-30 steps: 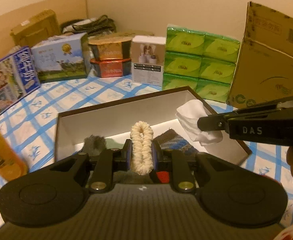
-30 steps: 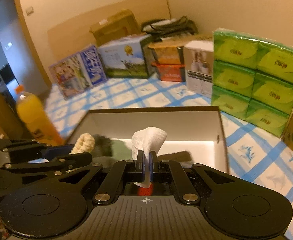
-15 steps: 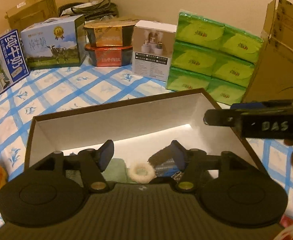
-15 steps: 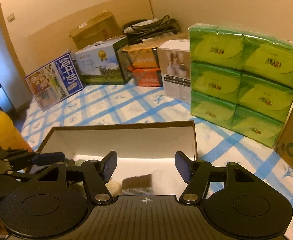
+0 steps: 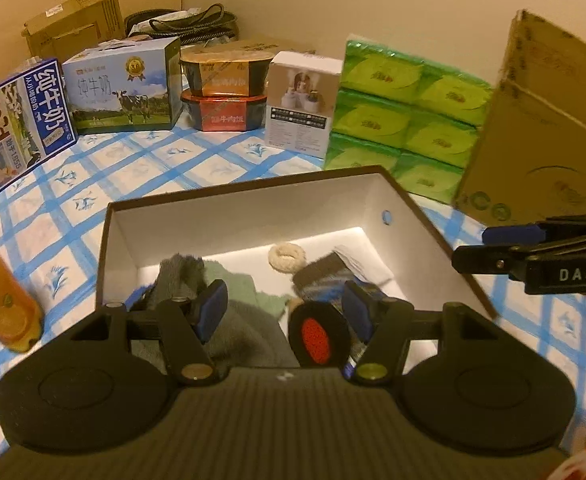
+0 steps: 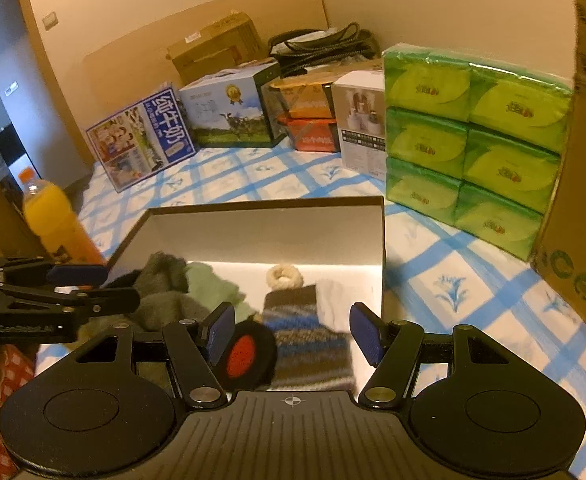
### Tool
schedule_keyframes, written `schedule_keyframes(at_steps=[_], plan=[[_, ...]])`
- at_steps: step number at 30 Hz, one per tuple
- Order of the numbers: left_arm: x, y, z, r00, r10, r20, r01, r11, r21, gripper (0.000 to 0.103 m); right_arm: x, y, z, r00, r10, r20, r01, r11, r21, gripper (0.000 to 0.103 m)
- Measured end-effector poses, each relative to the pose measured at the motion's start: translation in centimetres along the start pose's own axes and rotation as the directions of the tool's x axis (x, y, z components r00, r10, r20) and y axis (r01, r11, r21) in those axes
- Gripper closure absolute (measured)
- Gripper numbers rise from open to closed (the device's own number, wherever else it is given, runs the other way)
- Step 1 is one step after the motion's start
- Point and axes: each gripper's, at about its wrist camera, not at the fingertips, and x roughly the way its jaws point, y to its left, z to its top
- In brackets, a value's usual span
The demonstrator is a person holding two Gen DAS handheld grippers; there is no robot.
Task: Organize soft objects
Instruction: 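Withdraw both grippers from the box back toward the cup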
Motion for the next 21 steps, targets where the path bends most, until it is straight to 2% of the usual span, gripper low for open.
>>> schedule_keyframes(at_steps=[10,21], plan=[[-9.0,-2.0,-3.2,0.999,-0.019,0.041,0.02,1.0,-0.021,0.043,-8.1,3.6,-3.1,0.996,0.061,0.067,-0.061,0.998,-0.002,0.039],[-17.5,-4.9,-8.4,0.996,-0.047,0.079,0.054,0.995,-0.089,0.043,-15.7,7.3,-9.0,0.992,0.053,0.117,-0.054,0.999,0.006,0.039]])
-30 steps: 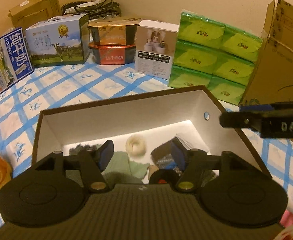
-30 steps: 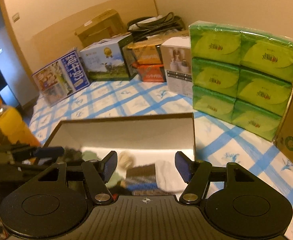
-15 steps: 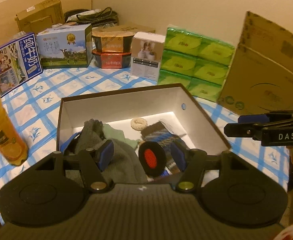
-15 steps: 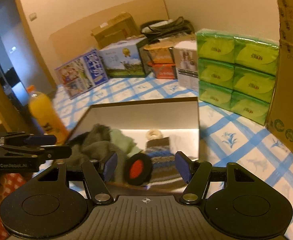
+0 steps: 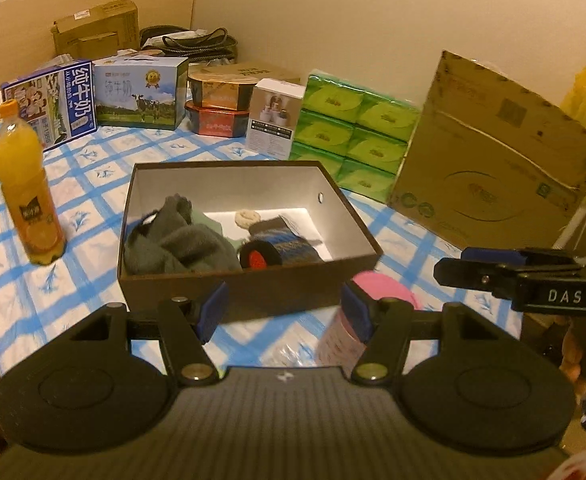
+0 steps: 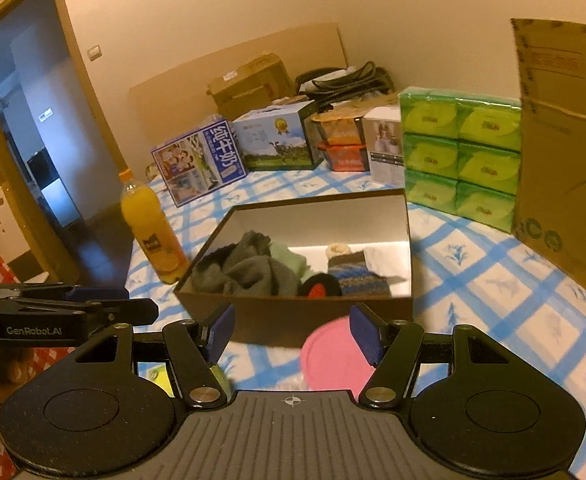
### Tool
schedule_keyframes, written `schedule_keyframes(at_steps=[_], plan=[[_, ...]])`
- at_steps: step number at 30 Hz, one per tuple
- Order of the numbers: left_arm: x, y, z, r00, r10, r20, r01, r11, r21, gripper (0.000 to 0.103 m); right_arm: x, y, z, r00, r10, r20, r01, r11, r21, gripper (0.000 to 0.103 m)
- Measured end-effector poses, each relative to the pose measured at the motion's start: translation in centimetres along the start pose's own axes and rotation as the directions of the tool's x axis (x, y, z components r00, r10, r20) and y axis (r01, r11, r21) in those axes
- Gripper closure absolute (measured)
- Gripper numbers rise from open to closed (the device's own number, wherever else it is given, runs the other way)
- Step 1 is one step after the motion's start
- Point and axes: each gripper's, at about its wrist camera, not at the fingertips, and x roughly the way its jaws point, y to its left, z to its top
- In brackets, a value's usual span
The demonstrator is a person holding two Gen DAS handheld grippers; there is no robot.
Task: Organize soft objects
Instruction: 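Withdraw both grippers from the box back toward the cup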
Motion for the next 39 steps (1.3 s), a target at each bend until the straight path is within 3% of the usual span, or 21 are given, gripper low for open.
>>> schedule_keyframes(at_steps=[10,18,39], plan=[[-5.1,-1.9,-4.1,1.0,0.002,0.009,-0.002,0.999,-0.046,0.043,-5.3,2.0,-4.3,0.999,0.007,0.054,-0.012,0.995,0.098,0.039],[-7.9,-2.8,-6.6,1.0,0.016,0.023,-0.015,0.998,-0.065,0.043,-7.3,3.0,-7.6,0.999,-0.009,0.037,0.004,0.99,0.143,0.039],[-11.7,-5.2,-12.9,0.998,0.056,0.017,-0.056,0.998,-0.024,0.043,-9.9,6.2,-13.8,0.997,-0.072,0.021,0.071,0.995,0.065,0.039]])
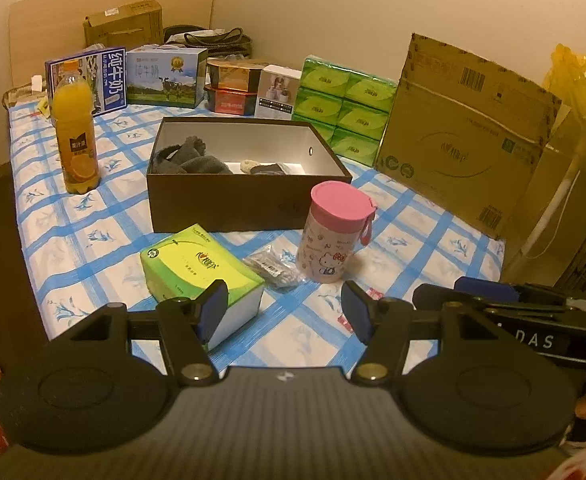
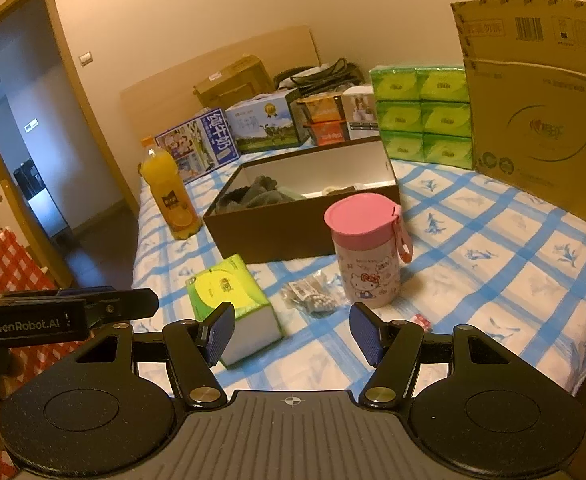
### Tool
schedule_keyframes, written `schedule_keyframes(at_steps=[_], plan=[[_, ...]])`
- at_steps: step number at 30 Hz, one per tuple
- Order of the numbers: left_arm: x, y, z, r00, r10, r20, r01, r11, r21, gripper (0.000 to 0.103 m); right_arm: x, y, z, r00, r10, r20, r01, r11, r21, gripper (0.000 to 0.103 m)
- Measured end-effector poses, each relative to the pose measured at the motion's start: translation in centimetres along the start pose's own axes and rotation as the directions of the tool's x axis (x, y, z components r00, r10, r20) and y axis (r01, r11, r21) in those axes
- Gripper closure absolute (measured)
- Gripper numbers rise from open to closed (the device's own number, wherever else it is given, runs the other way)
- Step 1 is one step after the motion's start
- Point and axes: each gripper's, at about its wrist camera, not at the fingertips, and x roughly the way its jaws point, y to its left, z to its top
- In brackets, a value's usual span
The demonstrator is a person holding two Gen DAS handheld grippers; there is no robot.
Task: Organize soft objects
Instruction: 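Withdraw both grippers from the box back toward the cup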
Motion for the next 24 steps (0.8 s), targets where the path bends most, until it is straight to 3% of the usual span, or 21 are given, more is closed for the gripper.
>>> schedule_keyframes(at_steps=[10,24], plan=[[0.1,-0.5,-1.2,1.0,-0.004,-0.026,0.005,1.0,0.019,0.043,0.0,-0.9,-1.3,0.999,-0.024,-0.022,0.024,1.0,0.018,0.039],[3.5,-1.0,-1.9,0.998,-0.023,-0.059,0.025,0.999,0.035,0.043,2.2,-3.4,-2.0,0.996,-0.056,-0.07,0.061,0.996,0.066,0.039]])
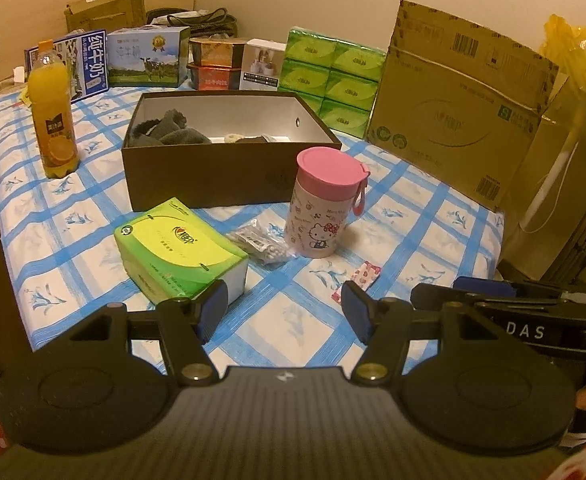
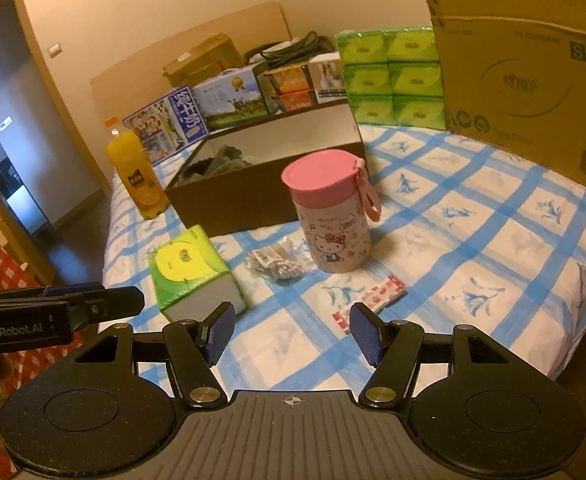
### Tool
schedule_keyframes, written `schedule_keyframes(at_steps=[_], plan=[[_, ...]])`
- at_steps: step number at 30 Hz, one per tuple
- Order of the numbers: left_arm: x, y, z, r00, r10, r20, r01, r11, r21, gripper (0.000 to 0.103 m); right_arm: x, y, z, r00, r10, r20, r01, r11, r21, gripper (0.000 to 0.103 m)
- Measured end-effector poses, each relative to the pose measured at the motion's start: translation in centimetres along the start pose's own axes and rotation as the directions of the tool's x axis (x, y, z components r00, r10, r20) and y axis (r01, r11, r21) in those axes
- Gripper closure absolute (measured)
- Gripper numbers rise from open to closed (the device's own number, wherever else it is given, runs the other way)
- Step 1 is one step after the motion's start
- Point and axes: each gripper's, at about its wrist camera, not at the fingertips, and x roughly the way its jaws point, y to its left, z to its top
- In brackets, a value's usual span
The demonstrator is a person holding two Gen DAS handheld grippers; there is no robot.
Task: Organize soft objects
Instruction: 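Withdraw both grippers from the box back toward the cup, then lower the right gripper onto the red-patterned strip beside the cup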
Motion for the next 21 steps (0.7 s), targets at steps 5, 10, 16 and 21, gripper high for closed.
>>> schedule_keyframes(at_steps=[5,10,16,21], plan=[[1.5,-0.2,0.0,1.0,-0.01,-0.007,0.01,1.0,0.013,0.044,1.1,-1.1,-0.1,1.0,-0.016,-0.021,0.016,1.0,0.019,0.039],[3.3,-0.6,-0.1,1.0,-0.027,-0.015,0.028,0.999,0.034,0.047,2.3,-2.4,-0.1,0.999,-0.033,-0.037,0.034,0.999,0.038,0.039],[6.0,-1.0,0.3,0.999,-0.032,-0.028,0.034,0.998,0.062,0.048,4.2,-3.8,0.1,0.997,-0.06,-0.054,0.062,0.997,0.041,0.039],[8.8,-1.2,0.8,0.998,-0.025,-0.049,0.029,0.997,0.077,0.048,6.4,-5.0,0.3,0.995,-0.077,-0.065,0.079,0.996,0.04,0.039]])
